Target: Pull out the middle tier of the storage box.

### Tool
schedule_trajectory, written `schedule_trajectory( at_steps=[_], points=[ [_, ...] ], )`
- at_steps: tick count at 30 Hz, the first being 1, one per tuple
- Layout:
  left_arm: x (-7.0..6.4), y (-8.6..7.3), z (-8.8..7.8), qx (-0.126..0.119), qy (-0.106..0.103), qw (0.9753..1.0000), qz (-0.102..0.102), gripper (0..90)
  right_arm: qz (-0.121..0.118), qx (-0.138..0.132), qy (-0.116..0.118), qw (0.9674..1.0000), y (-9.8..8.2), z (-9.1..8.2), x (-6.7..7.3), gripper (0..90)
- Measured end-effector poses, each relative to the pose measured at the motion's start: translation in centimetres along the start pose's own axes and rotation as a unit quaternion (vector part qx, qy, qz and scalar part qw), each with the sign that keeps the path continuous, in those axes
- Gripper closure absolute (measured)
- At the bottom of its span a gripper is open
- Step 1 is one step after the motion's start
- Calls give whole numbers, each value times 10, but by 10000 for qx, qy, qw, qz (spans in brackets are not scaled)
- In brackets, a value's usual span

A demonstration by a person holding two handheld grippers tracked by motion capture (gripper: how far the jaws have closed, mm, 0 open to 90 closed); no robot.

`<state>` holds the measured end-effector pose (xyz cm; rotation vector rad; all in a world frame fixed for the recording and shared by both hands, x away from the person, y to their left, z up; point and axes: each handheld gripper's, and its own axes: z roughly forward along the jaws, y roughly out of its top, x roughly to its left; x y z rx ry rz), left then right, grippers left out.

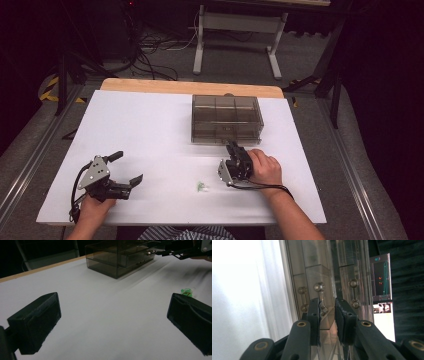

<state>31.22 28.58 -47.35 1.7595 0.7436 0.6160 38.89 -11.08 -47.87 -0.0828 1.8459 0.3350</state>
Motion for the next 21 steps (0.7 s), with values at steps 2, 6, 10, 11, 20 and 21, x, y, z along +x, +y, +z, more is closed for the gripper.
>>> schedule_trajectory(
  at_steps=[2, 6, 10, 11, 20, 21],
  points=[
    [0, 0, 0, 1, -1, 10000, 0, 2, 103, -48, 23, 9999, -1, -2, -2, 723],
    [1, 0, 0, 5, 4, 10000, 41, 2, 558, -234, 193, 9980, -4, -6, -8, 676],
    [0, 0, 0, 4, 0, 10000, 6, 2, 1036, -370, 473, 9928, -8, -9, -16, 632],
    [0, 0, 0, 9, -4, 10000, -1, 2, 1181, -431, 542, 9906, -10, -10, -17, 624],
    [0, 0, 0, 12, 5, 10000, 1, 2, 2158, -880, 1198, 9651, -22, -15, -35, 525],
    [0, 0, 0, 12, 3, 10000, -1, 2, 2259, -930, 1302, 9609, -23, -15, -37, 514]
  ],
)
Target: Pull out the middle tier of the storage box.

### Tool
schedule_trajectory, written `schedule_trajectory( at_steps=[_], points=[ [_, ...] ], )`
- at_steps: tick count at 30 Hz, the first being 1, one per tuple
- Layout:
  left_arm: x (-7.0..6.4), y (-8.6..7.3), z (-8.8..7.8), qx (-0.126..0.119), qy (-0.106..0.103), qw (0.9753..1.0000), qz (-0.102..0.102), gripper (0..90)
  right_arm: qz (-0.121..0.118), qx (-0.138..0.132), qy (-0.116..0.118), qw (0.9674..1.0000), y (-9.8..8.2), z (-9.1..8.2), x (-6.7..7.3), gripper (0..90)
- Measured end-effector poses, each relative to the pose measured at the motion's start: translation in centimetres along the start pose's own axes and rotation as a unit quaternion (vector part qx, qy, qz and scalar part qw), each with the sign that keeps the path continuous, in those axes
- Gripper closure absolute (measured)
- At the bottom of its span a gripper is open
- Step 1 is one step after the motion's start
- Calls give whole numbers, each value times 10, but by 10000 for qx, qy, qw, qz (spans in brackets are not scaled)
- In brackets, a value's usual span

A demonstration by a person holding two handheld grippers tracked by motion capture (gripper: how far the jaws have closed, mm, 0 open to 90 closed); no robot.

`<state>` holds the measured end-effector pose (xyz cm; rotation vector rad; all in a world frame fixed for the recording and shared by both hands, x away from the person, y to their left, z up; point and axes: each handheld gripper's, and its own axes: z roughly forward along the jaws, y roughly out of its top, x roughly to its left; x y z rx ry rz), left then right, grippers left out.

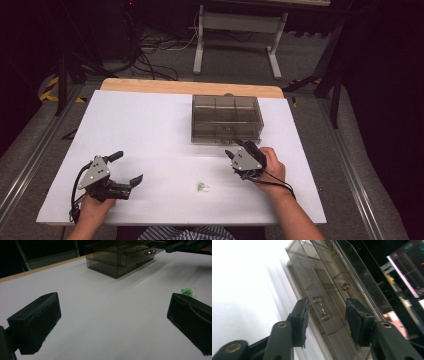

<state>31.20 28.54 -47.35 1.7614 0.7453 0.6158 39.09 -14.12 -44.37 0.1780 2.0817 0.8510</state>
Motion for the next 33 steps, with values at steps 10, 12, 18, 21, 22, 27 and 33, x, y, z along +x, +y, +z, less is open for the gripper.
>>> schedule_trajectory(
  at_steps=[10, 12, 18, 21, 22, 27, 33],
  points=[
    [0, 0, 0, 7, -6, 10000, 3, 2, 616, -312, 997, 9926, 2, -2, -19, 432],
    [0, 0, 0, 6, -8, 10000, 2, 2, 785, -331, 1293, 9879, 3, -2, -26, 423],
    [0, 0, 0, 6, -10, 10000, -1, 2, 1075, -252, 1926, 9750, 3, 2, -42, 412],
    [0, 0, 0, 7, -13, 10000, -1, 2, 1122, -196, 2053, 9721, 5, 2, -47, 416],
    [0, 0, 0, 7, -12, 10000, 0, 2, 1146, -160, 2127, 9702, 6, 3, -48, 424],
    [0, 0, 0, 16, -10, 10000, 40, 2, 1147, 380, 2629, 9572, 10, 13, -55, 423],
    [1, 0, 0, 17, -12, 10000, 37, 2, 1023, 551, 2655, 9571, 13, 17, -58, 424]
  ],
)
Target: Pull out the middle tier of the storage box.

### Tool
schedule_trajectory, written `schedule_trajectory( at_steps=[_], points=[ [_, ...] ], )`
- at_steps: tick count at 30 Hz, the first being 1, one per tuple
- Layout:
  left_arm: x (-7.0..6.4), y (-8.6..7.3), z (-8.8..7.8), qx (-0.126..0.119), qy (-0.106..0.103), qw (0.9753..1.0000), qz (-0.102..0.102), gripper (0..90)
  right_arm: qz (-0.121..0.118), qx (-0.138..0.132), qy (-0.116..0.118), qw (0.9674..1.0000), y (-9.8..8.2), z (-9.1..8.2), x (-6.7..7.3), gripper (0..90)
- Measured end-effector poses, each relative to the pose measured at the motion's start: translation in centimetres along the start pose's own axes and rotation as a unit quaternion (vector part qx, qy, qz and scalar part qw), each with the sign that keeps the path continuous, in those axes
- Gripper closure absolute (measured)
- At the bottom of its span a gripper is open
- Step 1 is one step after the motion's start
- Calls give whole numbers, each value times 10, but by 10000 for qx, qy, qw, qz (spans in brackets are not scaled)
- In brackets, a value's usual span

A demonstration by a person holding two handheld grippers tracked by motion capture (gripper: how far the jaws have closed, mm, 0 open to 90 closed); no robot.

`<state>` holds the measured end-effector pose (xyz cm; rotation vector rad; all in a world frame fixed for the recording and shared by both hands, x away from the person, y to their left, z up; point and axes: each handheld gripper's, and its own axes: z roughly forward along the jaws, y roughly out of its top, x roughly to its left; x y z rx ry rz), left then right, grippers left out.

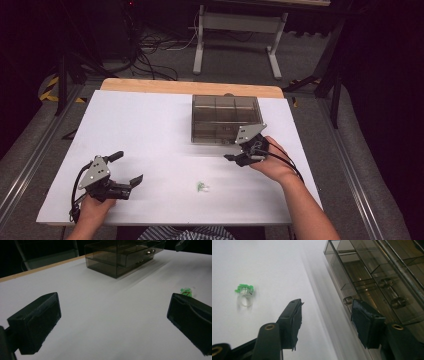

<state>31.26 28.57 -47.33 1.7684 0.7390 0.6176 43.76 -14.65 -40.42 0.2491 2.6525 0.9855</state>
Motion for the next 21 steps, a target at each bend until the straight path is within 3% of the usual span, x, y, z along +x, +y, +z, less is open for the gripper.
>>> schedule_trajectory(
  at_steps=[13, 21],
  points=[
    [0, 0, 0, 9, -18, 10000, 5, 2, -98, 407, -121, 9991, 8, 7, -18, 435],
    [0, 0, 0, 23, -33, 10000, -11, 2, -197, 736, -59, 9971, 7, 19, -29, 438]
  ],
)
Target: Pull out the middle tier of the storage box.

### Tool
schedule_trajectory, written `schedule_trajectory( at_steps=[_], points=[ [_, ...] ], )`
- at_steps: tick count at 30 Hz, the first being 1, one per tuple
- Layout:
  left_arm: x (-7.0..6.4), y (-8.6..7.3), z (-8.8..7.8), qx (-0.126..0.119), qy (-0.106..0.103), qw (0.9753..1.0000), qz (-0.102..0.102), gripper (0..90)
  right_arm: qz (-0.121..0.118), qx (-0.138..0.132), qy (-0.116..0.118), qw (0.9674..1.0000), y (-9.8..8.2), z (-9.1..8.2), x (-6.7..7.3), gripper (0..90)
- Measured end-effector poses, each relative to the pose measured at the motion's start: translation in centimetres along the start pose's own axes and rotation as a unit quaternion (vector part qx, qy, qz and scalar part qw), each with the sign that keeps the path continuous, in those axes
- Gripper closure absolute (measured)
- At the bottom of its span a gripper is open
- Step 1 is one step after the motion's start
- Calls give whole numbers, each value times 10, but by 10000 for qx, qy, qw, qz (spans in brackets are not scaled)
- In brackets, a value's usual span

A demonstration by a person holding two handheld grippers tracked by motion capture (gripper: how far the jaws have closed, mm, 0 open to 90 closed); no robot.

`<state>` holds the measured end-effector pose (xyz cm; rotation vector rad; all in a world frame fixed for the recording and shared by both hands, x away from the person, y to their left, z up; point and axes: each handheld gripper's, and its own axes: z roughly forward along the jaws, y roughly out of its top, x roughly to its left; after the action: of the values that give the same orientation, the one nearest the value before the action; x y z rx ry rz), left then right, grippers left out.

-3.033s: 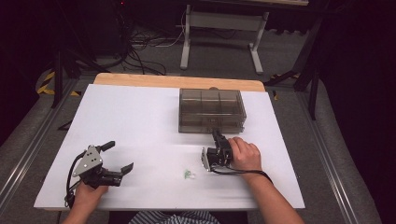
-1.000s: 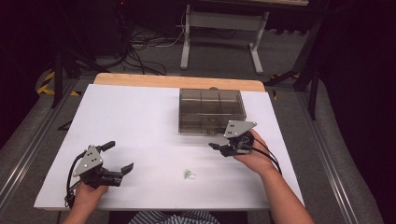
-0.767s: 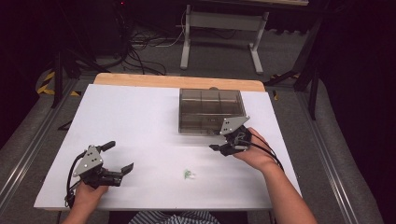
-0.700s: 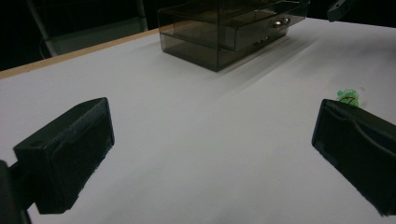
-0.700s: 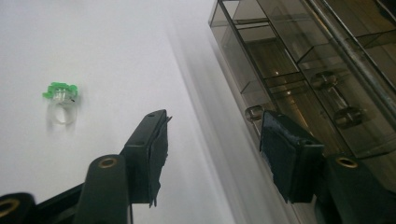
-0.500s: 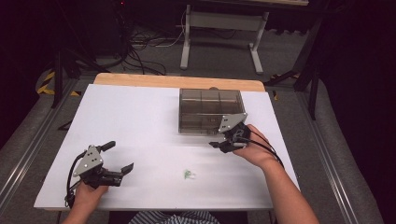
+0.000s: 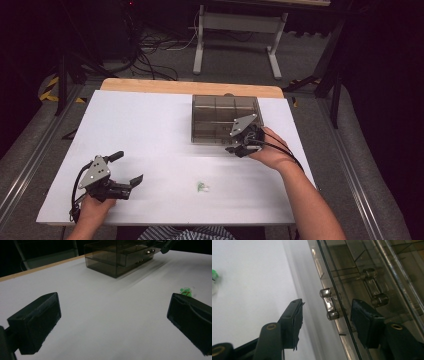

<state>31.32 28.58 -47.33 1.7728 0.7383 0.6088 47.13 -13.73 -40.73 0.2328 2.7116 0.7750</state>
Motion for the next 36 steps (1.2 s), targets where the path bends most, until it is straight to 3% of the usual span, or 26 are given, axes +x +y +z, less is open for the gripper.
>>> schedule_trajectory(
  at_steps=[9, 10, 16, 25, 36],
  points=[
    [0, 0, 0, 4, -12, 10000, 14, 2, -97, 190, -12, 9998, 1, 12, -2, 499],
    [0, 0, 0, 9, -21, 10000, 15, 2, -201, 268, -39, 9994, 2, 16, -3, 529],
    [1, 0, 0, -3, -29, 10000, 8, 2, -249, 409, -240, 9986, 3, 21, -3, 664],
    [0, 0, 0, -4, -29, 10000, 2, 2, -334, 474, -142, 9982, 5, 14, 3, 679],
    [0, 0, 0, 2, -31, 10000, -3, 2, -469, 346, -92, 9983, 2, 3, 19, 681]
  ],
)
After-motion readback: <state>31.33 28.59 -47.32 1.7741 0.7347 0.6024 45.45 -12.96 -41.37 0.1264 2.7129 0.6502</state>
